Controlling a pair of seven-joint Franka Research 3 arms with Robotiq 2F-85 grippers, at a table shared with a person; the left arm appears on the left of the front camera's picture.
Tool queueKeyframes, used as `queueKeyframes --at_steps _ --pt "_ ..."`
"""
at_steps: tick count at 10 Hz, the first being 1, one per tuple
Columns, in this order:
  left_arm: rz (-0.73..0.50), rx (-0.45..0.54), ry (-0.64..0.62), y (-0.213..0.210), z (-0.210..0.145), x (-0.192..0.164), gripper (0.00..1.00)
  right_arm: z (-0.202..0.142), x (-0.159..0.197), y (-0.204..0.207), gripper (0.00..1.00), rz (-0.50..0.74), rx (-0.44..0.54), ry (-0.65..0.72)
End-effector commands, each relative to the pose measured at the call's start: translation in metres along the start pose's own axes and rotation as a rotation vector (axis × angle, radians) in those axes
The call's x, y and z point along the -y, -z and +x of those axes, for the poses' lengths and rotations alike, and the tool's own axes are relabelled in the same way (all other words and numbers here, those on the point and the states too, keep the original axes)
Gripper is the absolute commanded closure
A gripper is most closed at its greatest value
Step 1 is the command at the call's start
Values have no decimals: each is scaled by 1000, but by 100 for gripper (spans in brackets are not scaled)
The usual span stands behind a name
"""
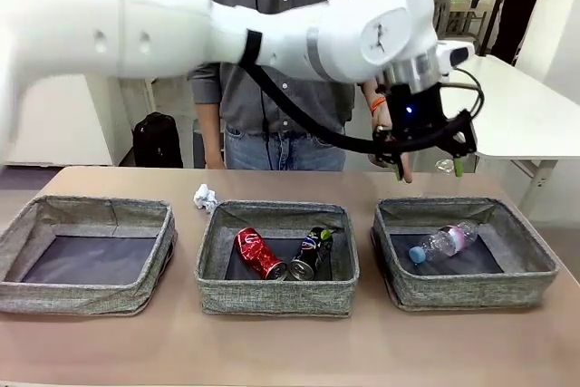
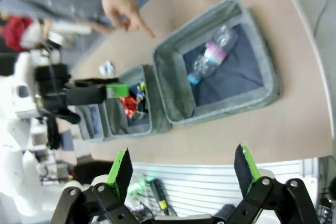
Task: Sort the waste into the appropriate baskets.
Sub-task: Place the picked waste into the Fabric basket indicated by the person.
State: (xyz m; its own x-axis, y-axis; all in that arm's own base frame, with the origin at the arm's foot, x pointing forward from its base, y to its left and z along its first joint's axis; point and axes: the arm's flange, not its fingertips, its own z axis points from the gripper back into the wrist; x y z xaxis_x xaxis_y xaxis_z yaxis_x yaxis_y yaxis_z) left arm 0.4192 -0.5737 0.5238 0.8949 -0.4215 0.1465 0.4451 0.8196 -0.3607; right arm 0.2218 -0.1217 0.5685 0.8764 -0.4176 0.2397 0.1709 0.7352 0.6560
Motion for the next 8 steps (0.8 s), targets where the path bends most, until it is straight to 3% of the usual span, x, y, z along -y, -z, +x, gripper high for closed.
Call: queueKeyframes --at_steps 1,3,5,7,8 --pt "-72 -67 85 -43 -41 -41 0 7 -34 31 0 26 -63 -149" --pt "-146 -46 92 -82 -60 -82 0 5 -88 61 0 67 -138 -281" --pt "-192 20 92 -104 -77 -123 0 -4 -139 92 0 35 -196 -323" --pt "-151 -64 225 -110 -100 -167 0 -12 -168 104 0 43 -194 -163" --pt "-245 -103 203 -112 -109 -188 0 -11 -168 102 0 37 -167 -95"
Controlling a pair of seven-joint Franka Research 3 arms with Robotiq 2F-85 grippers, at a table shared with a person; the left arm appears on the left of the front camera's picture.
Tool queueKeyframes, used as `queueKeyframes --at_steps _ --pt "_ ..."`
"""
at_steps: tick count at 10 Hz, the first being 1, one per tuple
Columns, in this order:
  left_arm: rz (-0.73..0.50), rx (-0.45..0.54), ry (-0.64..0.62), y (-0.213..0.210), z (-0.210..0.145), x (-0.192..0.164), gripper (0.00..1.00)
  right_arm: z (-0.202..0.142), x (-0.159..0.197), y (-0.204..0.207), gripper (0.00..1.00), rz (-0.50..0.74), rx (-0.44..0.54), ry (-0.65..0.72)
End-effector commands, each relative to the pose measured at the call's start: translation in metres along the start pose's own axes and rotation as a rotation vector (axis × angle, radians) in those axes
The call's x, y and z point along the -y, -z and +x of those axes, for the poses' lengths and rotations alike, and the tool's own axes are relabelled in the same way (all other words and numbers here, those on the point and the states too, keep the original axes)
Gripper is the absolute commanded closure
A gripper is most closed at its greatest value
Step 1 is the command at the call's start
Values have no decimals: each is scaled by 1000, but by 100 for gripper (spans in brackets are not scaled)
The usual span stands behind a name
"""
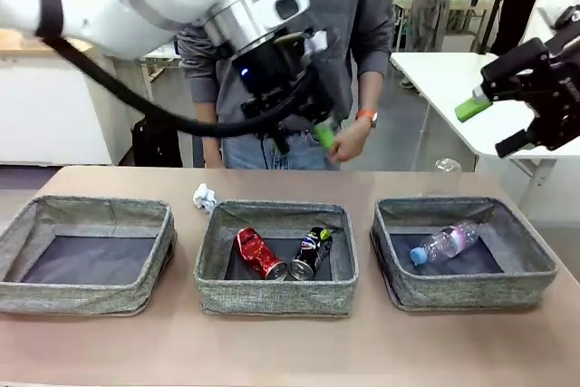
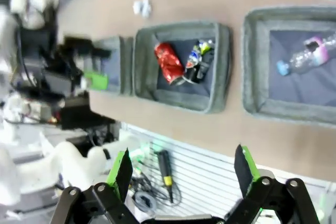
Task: Sort the waste into the appropriate baskets.
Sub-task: Place the picked waste into the Fabric basket indicated by the person.
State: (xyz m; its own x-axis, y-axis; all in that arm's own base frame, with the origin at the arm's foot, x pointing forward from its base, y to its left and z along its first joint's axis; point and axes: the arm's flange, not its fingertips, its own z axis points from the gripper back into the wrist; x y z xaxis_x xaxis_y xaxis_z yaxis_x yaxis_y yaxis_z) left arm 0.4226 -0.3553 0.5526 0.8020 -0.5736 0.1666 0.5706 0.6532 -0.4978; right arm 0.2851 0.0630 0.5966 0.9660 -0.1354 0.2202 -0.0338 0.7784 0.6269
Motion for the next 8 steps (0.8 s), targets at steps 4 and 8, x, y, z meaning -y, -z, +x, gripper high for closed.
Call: queueKeyframes --at_steps 4,8 --pt "28 38 -34 0 18 20 0 -1 0 -1 0 -1 -3 -15" --pt "-348 309 -162 -77 -58 -25 0 12 -83 75 0 265 1 172"
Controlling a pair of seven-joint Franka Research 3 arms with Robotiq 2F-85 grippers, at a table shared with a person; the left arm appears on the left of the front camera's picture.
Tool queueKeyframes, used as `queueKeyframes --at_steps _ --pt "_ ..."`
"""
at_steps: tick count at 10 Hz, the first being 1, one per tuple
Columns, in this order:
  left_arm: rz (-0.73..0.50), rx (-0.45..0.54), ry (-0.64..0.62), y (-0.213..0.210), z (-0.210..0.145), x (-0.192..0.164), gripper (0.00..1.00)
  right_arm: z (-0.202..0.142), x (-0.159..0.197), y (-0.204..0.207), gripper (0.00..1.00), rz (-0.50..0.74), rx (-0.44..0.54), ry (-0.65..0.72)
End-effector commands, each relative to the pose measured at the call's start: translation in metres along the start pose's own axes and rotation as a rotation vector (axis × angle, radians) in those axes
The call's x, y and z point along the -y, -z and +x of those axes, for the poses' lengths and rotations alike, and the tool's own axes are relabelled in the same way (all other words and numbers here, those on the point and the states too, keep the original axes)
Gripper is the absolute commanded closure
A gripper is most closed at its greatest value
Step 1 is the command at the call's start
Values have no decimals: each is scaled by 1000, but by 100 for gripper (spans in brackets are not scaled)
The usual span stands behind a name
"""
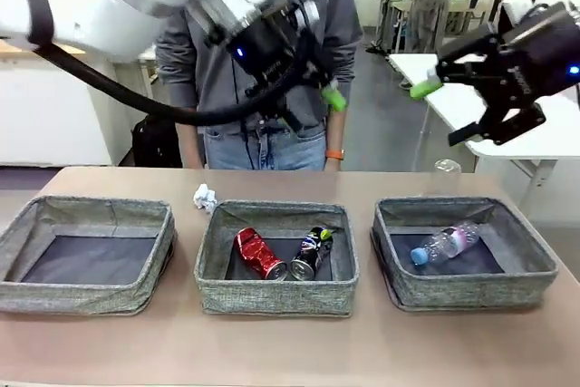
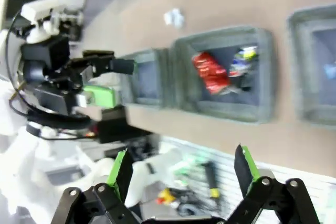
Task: Sort the waste into the appropriate baskets.
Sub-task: Place the picked waste into the Fabric basket indicated by the person.
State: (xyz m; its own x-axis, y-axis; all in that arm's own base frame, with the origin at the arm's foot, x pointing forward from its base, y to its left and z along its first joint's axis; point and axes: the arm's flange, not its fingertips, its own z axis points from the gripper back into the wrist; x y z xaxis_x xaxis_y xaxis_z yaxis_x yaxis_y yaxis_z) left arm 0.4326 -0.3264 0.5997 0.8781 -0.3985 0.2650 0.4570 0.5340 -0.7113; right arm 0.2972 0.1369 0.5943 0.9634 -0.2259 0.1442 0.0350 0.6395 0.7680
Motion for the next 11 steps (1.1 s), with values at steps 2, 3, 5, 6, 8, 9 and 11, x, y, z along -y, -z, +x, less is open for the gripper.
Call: queueKeyframes --at_steps 2,3,5,6,8,9,11 --pt "-212 300 -153 -94 -125 -51 0 7 -43 44 0 184 -108 74" --pt "-235 378 -199 -112 -158 -66 0 9 -44 42 0 232 -130 104" --pt "-375 382 -171 -122 -188 -103 0 17 -29 16 0 322 -82 223" --pt "-531 332 -44 -118 -185 -115 0 18 -16 5 0 290 -55 229" --pt "-386 395 -174 -129 -199 -104 0 11 8 4 0 102 -32 129" --pt "-386 395 -174 -129 -199 -104 0 25 -15 4 0 287 -58 194" --pt "-386 395 -174 -129 -199 -104 0 25 -15 4 0 287 -58 194"
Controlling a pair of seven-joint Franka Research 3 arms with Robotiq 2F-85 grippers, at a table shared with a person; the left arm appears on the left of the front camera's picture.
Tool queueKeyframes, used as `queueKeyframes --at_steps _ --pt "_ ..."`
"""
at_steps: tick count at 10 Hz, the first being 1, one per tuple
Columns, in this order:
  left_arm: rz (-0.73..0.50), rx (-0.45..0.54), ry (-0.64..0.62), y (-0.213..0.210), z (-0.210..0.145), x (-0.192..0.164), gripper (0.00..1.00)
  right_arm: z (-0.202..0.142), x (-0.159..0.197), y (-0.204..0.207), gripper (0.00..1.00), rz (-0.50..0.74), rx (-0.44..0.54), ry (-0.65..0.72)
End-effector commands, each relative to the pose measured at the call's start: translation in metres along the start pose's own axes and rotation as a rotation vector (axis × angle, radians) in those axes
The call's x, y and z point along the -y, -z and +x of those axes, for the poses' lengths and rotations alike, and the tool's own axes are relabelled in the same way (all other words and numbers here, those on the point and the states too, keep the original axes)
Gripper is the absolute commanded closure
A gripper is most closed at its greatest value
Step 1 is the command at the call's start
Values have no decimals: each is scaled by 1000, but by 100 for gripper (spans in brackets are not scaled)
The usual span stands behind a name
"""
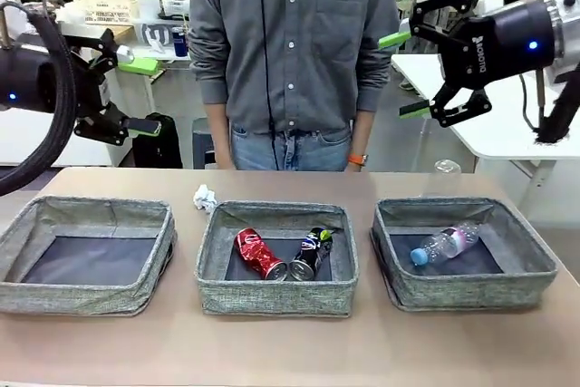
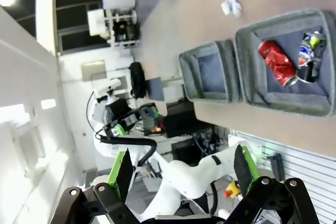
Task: Sort the waste into the appropriate baskets.
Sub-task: Place the picked waste into the Fabric basket indicated by the person, then pick up the waste item pointed out by the person.
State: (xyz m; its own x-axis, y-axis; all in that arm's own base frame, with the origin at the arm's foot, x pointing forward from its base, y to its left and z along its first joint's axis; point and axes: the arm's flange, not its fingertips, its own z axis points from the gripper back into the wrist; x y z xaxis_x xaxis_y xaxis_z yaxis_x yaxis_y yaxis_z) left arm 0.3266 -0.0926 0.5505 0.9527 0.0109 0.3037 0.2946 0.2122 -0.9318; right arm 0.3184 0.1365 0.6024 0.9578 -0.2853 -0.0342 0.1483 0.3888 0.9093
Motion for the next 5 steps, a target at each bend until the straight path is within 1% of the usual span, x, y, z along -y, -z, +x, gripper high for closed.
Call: queueKeyframes --at_steps 1,5 --pt "15 5 -13 1 -1 8 0 3 -7 6 0 36 -16 11" --pt "15 5 -13 1 -1 8 0 3 -7 6 0 36 -16 11"
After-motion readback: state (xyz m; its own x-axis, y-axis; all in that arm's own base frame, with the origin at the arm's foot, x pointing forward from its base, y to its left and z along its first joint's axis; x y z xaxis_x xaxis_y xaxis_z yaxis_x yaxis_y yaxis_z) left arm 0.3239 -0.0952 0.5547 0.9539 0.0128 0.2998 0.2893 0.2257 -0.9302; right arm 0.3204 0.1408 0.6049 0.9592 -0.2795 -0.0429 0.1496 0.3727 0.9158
